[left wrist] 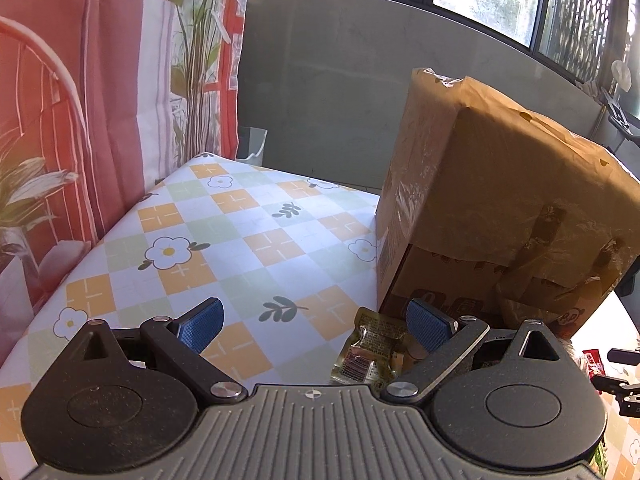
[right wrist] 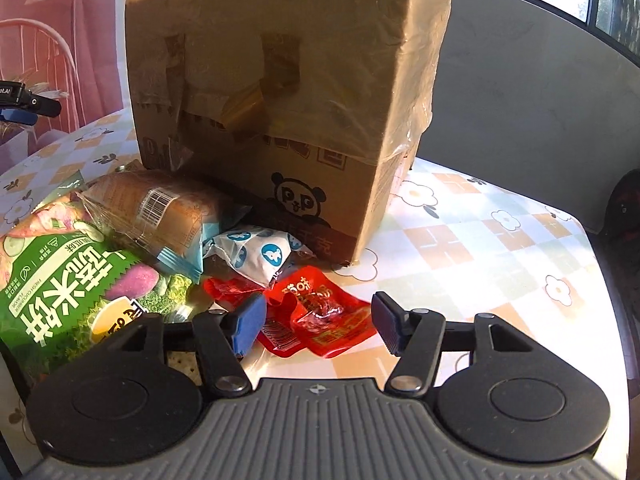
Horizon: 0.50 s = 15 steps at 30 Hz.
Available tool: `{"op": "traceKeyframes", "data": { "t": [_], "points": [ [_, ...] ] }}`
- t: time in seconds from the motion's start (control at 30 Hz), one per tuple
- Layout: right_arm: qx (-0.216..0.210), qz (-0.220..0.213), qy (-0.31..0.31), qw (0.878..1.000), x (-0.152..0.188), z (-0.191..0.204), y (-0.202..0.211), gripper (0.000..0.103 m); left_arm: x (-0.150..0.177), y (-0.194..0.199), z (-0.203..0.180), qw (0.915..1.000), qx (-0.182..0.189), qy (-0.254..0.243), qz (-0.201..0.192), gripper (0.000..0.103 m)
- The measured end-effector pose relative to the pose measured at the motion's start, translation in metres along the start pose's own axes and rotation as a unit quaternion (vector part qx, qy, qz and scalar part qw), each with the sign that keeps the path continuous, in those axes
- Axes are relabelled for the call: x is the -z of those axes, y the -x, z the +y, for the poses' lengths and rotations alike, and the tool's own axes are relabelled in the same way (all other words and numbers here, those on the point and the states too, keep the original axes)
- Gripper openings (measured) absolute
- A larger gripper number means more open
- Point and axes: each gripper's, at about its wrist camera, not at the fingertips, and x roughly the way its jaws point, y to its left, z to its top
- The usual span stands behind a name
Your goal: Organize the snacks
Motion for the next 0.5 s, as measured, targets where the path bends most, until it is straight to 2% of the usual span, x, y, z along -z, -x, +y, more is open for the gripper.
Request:
{"op": "traceKeyframes", "data": {
  "t": [0.13,0.27,0.5],
  "points": [
    [-0.001,-0.007,-0.020,1.000,-0.003,-0.006,-0.007,0.061,0.001,0.000,-0.002,1.0000,-0.001,0.000,0.002,0.099],
    [0.003,0.017,-0.001,1.000,-0.003,-0.005,-0.020,0.061,0.001,-0.001,-0.001,1.0000,-0.002,0.001,0.005,0.099],
    [-0.002,0.021,-0.005,1.000,-0.013,0.005,-0.035,0.061,-0.002,0.000,-0.001,0.9999,0.000,0.009,0.010,0.099]
  ]
}}
